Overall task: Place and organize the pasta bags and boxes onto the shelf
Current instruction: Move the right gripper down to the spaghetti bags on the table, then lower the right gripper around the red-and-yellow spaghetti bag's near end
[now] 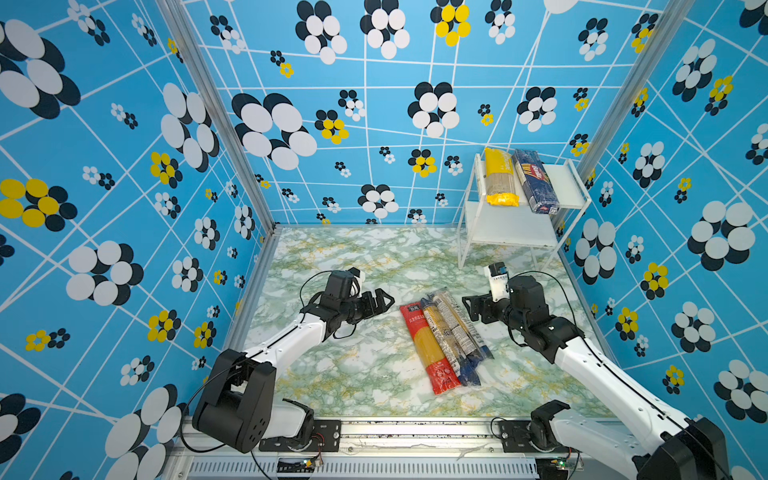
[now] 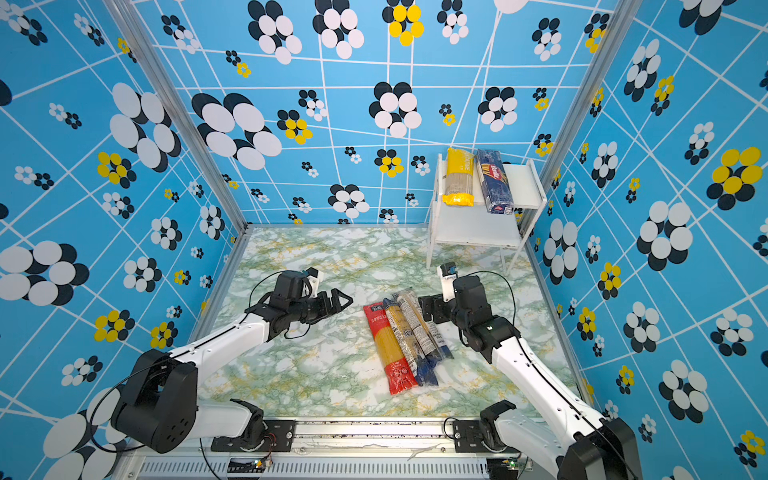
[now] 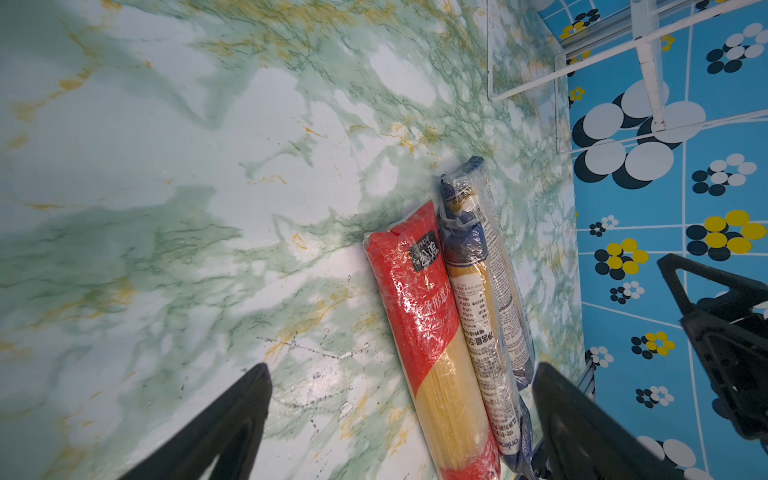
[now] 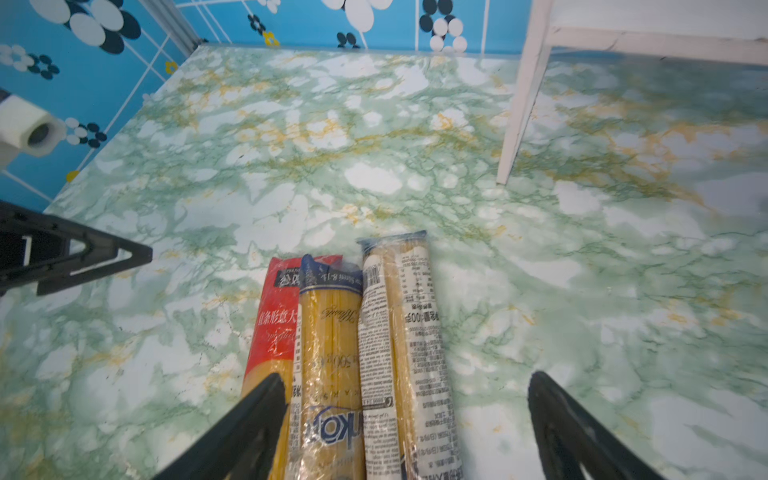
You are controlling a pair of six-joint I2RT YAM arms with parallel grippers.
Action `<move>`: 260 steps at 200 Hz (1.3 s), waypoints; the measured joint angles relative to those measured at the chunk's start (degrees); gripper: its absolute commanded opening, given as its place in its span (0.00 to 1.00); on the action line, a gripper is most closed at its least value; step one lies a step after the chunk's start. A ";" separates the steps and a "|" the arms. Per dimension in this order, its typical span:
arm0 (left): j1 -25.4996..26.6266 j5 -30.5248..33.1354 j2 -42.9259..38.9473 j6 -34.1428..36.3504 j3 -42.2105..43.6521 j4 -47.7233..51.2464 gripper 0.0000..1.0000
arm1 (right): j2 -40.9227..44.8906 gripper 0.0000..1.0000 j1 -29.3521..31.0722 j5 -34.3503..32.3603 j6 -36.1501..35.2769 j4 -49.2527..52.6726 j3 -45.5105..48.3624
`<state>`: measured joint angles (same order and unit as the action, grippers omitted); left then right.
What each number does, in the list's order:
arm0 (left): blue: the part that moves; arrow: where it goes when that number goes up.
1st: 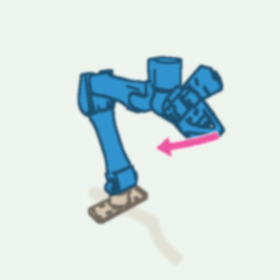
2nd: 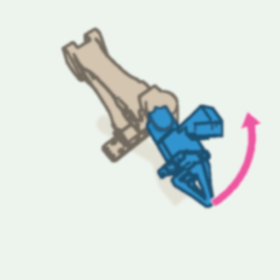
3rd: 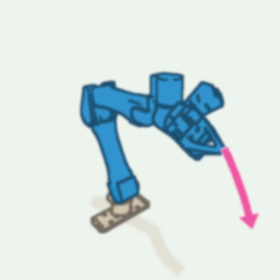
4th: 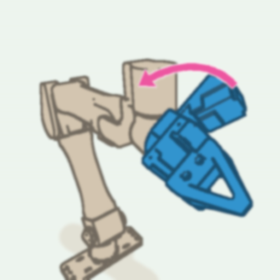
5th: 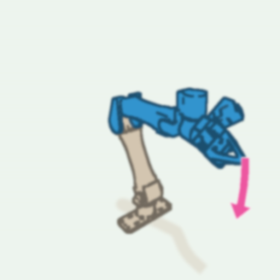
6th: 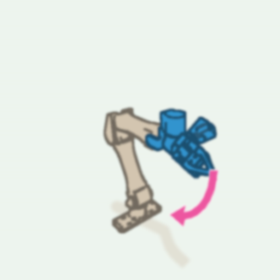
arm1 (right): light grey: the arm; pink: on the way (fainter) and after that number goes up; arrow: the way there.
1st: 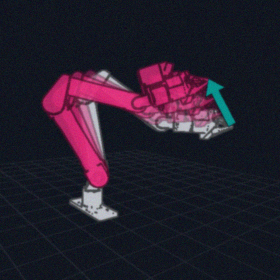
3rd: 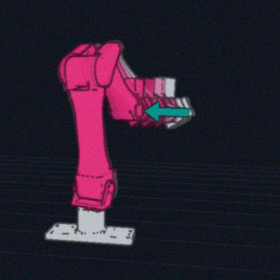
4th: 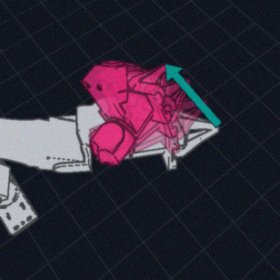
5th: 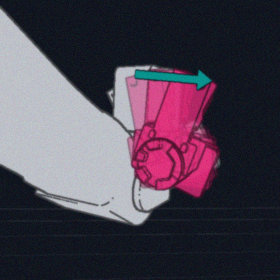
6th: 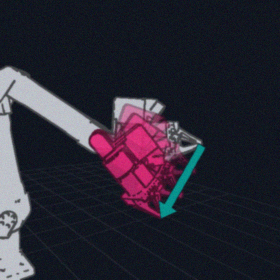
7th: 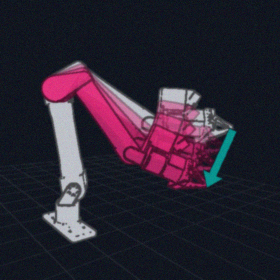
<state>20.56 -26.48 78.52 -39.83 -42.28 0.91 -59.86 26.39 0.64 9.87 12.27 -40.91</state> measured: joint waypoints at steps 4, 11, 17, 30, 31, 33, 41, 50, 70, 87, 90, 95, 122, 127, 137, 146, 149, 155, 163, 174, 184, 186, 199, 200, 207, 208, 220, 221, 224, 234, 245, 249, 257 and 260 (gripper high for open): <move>0.02 -0.02 0.00 -0.04 0.00 -0.02 0.99 | -0.39 0.90 1.31 -0.39 0.37 0.07 0.24; 0.11 -0.02 0.00 -0.17 0.00 -0.04 0.99 | -1.16 0.90 3.50 -1.05 1.22 0.20 0.68; 0.22 -0.04 0.00 -0.24 0.07 -0.07 0.99 | -1.99 0.89 5.62 -1.73 1.88 0.22 1.09; 0.39 -0.02 -0.11 -0.66 0.48 -0.20 0.99 | -3.98 0.88 10.45 -3.63 3.17 0.39 1.97; 0.39 -0.04 -0.11 -0.68 0.57 -0.26 0.99 | -4.07 0.88 10.69 -3.69 3.28 0.42 2.01; 0.44 -0.04 -0.11 -0.72 0.63 -0.28 0.99 | -4.33 0.88 11.37 -4.07 3.43 0.50 2.10; 0.52 -0.02 -0.31 -0.96 1.07 -0.28 0.99 | -5.66 0.88 14.10 -5.11 4.44 0.61 2.51; 0.61 -0.07 -0.61 -1.11 1.68 -0.31 0.99 | -6.97 0.88 16.79 -6.16 5.44 0.55 2.91; 0.87 -0.04 -1.29 -1.31 2.64 -0.28 0.99 | -9.14 0.88 20.74 -8.35 7.43 -0.20 3.96; 1.14 -0.02 -2.08 -1.46 3.28 -0.33 0.99 | -10.47 0.88 23.23 -10.27 8.96 -1.31 5.03; 1.18 -0.04 -2.27 -1.49 3.39 -0.31 0.99 | -10.73 0.88 23.63 -10.54 9.16 -1.42 5.16; 1.27 -0.04 -2.58 -1.49 3.61 -0.33 0.99 | -11.10 0.88 24.20 -10.99 9.40 -1.66 5.33; 1.79 -0.02 -4.55 -1.53 5.09 -0.44 0.99 | -12.55 0.88 26.88 -13.09 10.64 -2.25 5.57; 1.86 0.00 -4.90 -1.53 5.42 -0.44 0.99 | -12.66 0.88 27.23 -13.31 10.84 -2.32 5.60; 1.92 0.00 -5.55 -1.60 6.08 -0.46 0.99 | -12.66 0.88 27.91 -13.77 11.47 -2.54 5.75; 1.99 0.04 -5.92 -1.70 6.62 -0.44 0.99 | -12.66 0.88 28.41 -14.08 11.93 -2.69 5.84; 2.05 0.07 -6.01 -1.70 6.75 -0.44 0.99 | -12.68 0.88 28.57 -14.14 12.09 -2.69 5.86; 2.10 0.15 -6.08 -1.73 6.97 -0.48 0.99 | -12.70 0.88 28.94 -14.27 12.33 -2.73 5.90; 2.10 0.17 -6.12 -1.70 7.21 -0.46 0.99 | -12.79 0.88 29.46 -14.40 12.72 -3.04 5.95; 2.14 0.22 -6.12 -1.73 7.39 -0.44 0.99 | -13.16 0.87 30.18 -14.73 13.33 -3.69 6.08; 2.29 0.22 -6.12 -1.73 7.41 -0.46 0.99 | -13.92 0.87 30.95 -15.04 13.64 -4.15 6.10; 2.36 0.22 -6.12 -1.73 7.41 -0.48 0.99 | -14.03 0.88 31.06 -15.10 13.70 -4.20 6.10; 2.56 0.20 -6.12 -1.73 7.41 -0.48 0.99 | -15.41 0.87 32.00 -15.78 14.10 -4.81 6.10; 2.60 0.20 -6.12 -1.70 7.41 -0.48 0.99 | -15.47 0.87 32.04 -15.87 14.14 -4.85 6.10; 2.73 0.22 -6.12 -1.73 7.41 -0.50 0.99 | -16.15 0.87 32.54 -16.61 14.38 -5.25 6.10; 2.73 0.22 -6.12 -1.73 7.41 -0.50 0.99 | -16.26 0.87 32.63 -16.76 14.45 -5.29 6.10; 2.82 0.20 -6.12 -1.73 7.45 -0.50 0.99 | -17.07 0.87 33.70 -18.23 14.84 -5.68 5.99; 2.84 0.20 -6.12 -1.73 7.48 -0.50 0.99 | -17.09 0.87 33.77 -18.29 14.84 -5.70 5.99; 2.84 0.20 -6.14 -1.70 7.52 -0.52 0.99 | -17.31 0.87 34.03 -18.56 14.93 -5.70 5.90; 2.84 0.22 -6.45 -1.73 7.98 -0.61 0.99 | -18.01 0.86 34.77 -19.47 15.41 -5.75 5.53; 2.84 0.26 -7.06 -1.70 8.55 -0.52 0.99 | -18.84 0.86 35.63 -20.22 16.31 -5.99 5.07; 2.84 0.31 -7.28 -1.70 8.76 -0.46 0.99 | -19.06 0.86 35.93 -20.57 16.55 -6.03 4.96; 2.84 0.39 -7.82 -1.70 9.16 -0.39 0.99 | -19.54 0.86 36.94 -21.77 17.31 -6.01 4.74; 2.84 0.42 -7.96 -1.70 9.25 -0.35 0.99 | -19.65 0.86 37.35 -22.25 17.59 -5.97 4.72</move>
<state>23.40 -26.06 70.57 -41.54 -33.04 0.56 -79.50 63.75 -21.61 27.46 6.31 -36.18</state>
